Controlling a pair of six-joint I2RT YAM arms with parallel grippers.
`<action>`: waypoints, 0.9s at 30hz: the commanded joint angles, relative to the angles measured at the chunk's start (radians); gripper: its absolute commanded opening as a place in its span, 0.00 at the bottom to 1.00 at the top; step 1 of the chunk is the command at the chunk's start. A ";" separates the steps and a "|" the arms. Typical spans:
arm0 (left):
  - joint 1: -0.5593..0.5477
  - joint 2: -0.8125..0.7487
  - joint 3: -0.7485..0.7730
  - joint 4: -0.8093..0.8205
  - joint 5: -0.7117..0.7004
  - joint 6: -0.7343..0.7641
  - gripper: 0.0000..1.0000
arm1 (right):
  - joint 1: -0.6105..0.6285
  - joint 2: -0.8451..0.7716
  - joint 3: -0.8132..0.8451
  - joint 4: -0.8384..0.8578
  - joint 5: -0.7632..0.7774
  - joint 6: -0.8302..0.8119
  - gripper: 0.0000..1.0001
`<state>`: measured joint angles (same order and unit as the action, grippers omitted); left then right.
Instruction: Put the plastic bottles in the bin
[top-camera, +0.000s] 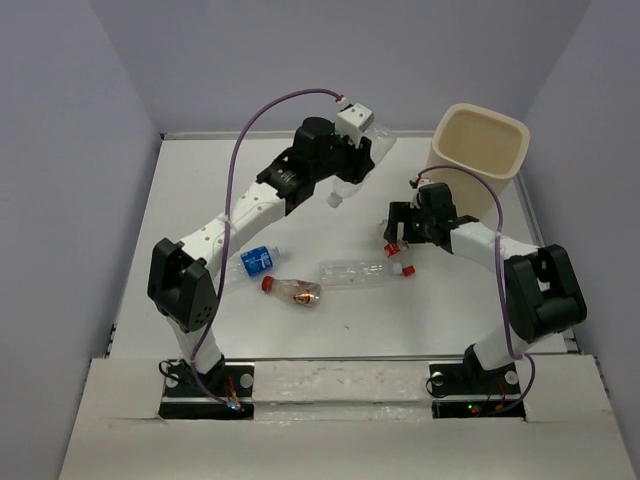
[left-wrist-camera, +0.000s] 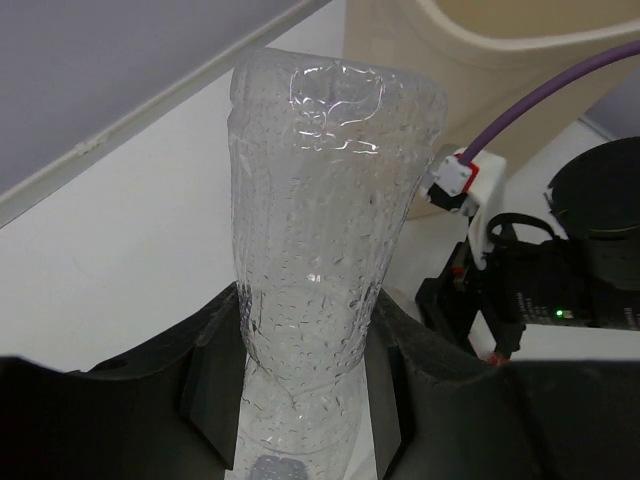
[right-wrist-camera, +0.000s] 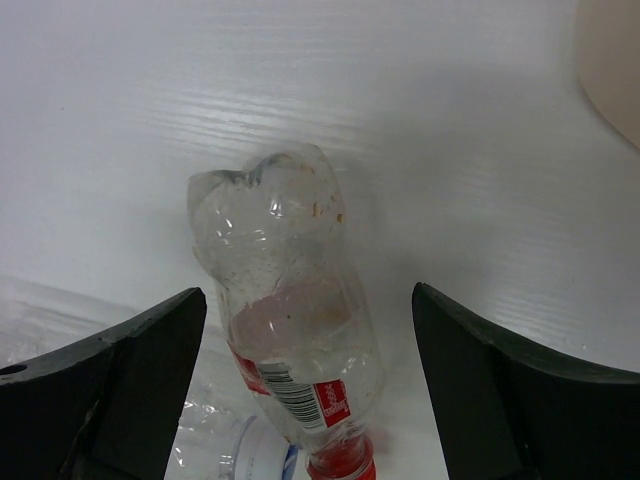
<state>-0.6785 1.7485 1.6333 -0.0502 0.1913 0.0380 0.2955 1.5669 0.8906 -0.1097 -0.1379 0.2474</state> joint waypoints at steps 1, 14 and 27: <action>0.000 -0.089 0.046 0.148 0.077 -0.130 0.28 | 0.005 0.016 0.047 -0.008 0.043 -0.020 0.84; 0.000 -0.090 0.076 0.372 0.165 -0.352 0.28 | 0.016 -0.079 0.012 -0.005 0.170 -0.019 0.43; -0.032 0.019 0.121 0.665 0.208 -0.581 0.28 | 0.025 -0.461 -0.019 -0.061 0.264 0.026 0.29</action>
<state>-0.6910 1.7298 1.6718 0.4465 0.3695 -0.4557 0.3138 1.2087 0.8715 -0.1513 0.0807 0.2520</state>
